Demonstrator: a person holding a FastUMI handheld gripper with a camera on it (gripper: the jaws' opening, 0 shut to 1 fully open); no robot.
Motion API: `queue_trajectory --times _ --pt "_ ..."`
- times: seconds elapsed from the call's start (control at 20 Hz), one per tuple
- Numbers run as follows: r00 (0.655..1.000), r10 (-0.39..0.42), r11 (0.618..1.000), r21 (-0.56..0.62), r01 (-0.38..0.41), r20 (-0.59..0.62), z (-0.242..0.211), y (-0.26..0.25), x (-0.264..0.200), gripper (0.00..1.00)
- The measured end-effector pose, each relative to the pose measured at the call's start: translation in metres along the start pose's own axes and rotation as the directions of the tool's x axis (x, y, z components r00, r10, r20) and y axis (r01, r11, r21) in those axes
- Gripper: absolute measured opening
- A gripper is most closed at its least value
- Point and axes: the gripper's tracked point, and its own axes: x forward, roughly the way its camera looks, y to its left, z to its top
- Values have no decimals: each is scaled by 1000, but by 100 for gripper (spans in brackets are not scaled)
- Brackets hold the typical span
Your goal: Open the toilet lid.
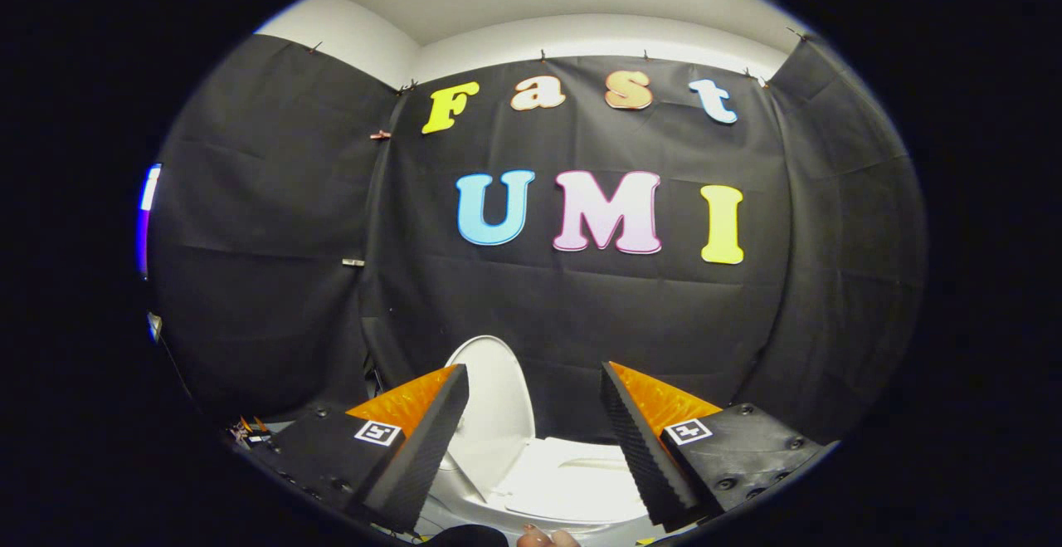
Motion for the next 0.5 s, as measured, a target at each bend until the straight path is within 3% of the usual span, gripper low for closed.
queue_trajectory --times 0.5 --pt "998 -58 996 73 55 40 25 -46 -37 99"
